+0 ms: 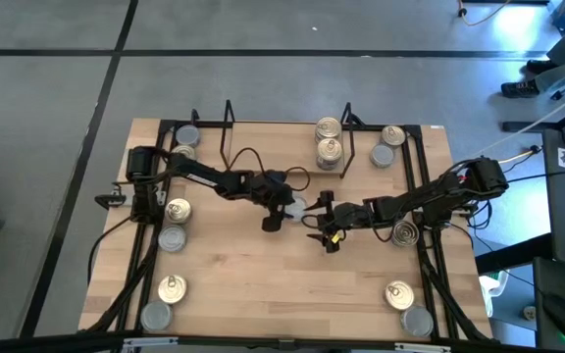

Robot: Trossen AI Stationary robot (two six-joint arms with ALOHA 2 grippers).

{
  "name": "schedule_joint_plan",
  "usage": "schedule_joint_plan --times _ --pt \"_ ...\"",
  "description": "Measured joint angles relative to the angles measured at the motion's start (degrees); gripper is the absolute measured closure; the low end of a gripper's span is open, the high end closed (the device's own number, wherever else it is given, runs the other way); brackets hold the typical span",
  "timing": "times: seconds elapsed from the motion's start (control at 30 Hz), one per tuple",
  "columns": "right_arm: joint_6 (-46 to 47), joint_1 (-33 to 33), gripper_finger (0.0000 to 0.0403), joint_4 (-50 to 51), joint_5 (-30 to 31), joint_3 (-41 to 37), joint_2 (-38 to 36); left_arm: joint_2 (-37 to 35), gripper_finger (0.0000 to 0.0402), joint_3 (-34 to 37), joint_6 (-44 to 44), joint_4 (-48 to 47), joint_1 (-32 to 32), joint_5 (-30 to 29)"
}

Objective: Stack canned seafood by type on shelf
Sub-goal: Put the green tuna can on the shelf

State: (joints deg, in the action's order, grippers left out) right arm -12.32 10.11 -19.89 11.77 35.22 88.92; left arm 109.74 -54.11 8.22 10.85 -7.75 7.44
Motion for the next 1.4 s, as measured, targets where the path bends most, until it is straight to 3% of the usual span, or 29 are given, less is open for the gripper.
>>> schedule_joint_plan --times 0.17,0.37,0.63,1.4 --pt "-1.9 0.0 0.0029 -2.0 0.1 0.0 4.2 0.2 0.0153 0.0 -1.0 0.2 -0.1 0.2" --pt "-4.9 0.0 0.0029 -6.6 4.4 0.0 8.9 0.3 0.0153 0.1 -4.8 0.3 -1.8 4.5" --pt "-8.9 0.0 0.0029 -8.2 8.2 0.1 9.4 0.4 0.0153 0.2 -6.9 1.2 -4.2 9.3" --pt "-9.2 0.0 0.0029 -8.8 8.4 0.1 9.4 0.4 0.0153 0.3 -3.2 0.9 -5.3 8.6"
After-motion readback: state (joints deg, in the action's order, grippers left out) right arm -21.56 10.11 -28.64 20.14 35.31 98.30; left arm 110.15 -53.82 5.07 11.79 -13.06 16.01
